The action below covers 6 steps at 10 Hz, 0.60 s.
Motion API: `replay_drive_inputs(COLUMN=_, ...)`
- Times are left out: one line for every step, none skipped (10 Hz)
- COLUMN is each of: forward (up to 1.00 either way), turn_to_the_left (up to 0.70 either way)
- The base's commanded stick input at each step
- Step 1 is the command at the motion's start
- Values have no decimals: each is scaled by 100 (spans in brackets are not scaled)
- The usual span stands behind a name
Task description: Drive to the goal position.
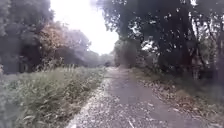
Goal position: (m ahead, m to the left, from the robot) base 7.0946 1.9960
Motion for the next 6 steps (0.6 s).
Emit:
replay_drive_inputs(forward=60, turn_to_the_left=-9)
replay_drive_inputs(forward=60, turn_to_the_left=-3)
replay_drive_inputs(forward=60, turn_to_the_left=0)
replay_drive_inputs(forward=60, turn_to_the_left=0)
replay_drive_inputs(forward=60, turn_to_the_left=0)
replay_drive_inputs(forward=60, turn_to_the_left=0)
